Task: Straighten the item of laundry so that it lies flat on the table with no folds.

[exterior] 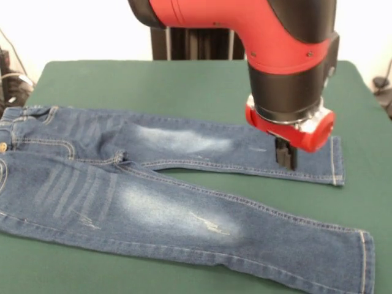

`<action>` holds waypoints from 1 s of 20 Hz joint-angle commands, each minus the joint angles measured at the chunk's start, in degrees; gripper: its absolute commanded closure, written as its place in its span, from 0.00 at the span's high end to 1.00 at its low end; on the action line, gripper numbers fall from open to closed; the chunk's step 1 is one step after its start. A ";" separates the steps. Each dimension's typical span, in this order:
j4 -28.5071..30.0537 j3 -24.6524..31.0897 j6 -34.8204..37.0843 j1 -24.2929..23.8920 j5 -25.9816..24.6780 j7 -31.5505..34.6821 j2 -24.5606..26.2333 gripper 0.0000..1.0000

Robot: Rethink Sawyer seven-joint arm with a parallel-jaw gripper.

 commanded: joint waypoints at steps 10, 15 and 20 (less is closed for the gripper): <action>29.31 0.80 -14.94 0.60 -2.97 6.00 -5.68 0.00; 33.40 1.01 -17.37 1.18 -3.73 5.71 -7.27 0.00; 34.40 2.31 -25.01 -0.82 -5.69 5.17 -4.36 0.00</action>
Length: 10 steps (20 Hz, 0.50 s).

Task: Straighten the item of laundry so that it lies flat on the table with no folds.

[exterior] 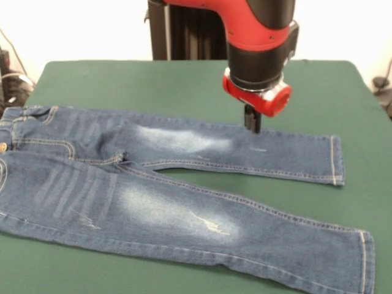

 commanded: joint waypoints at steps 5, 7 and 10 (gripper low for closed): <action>6.73 10.48 -19.92 -6.13 -3.05 3.08 10.82 0.00; 5.20 10.90 -21.12 -6.42 -3.57 3.31 12.27 0.00; 3.70 10.50 -21.85 -6.20 -3.98 3.43 12.99 0.00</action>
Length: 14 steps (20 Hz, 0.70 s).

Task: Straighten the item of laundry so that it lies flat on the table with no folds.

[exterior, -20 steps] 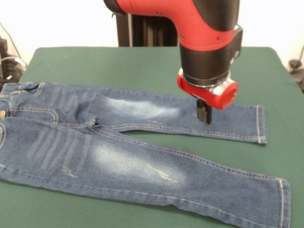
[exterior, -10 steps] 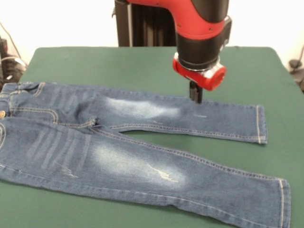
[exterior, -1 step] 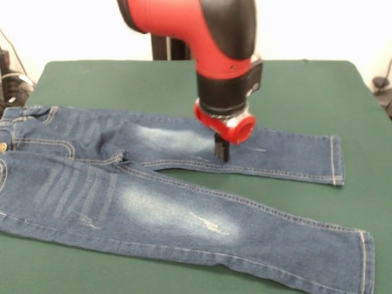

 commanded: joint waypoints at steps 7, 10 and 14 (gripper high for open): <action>1.82 11.78 -0.28 -3.17 -0.67 1.27 8.68 0.00; 2.56 13.49 2.26 -4.31 0.11 1.15 8.78 0.00; 3.70 16.72 5.52 -6.70 1.08 0.48 9.25 0.00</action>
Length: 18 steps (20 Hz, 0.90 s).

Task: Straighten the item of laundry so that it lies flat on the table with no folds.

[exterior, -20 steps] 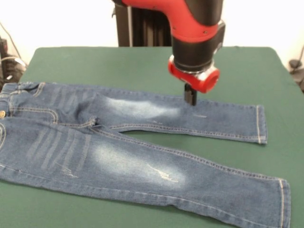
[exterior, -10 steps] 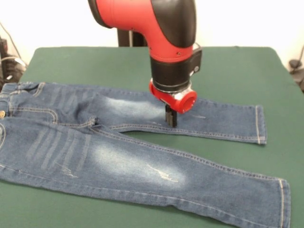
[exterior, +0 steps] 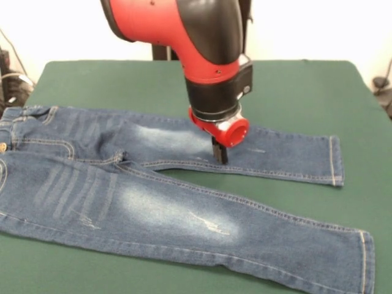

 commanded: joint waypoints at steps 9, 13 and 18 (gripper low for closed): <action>3.60 15.12 10.48 -4.18 1.02 1.28 9.44 0.00; -0.40 3.54 10.56 5.06 -2.05 8.69 5.86 0.00; -7.00 -12.00 12.00 16.72 -4.06 14.17 6.07 0.00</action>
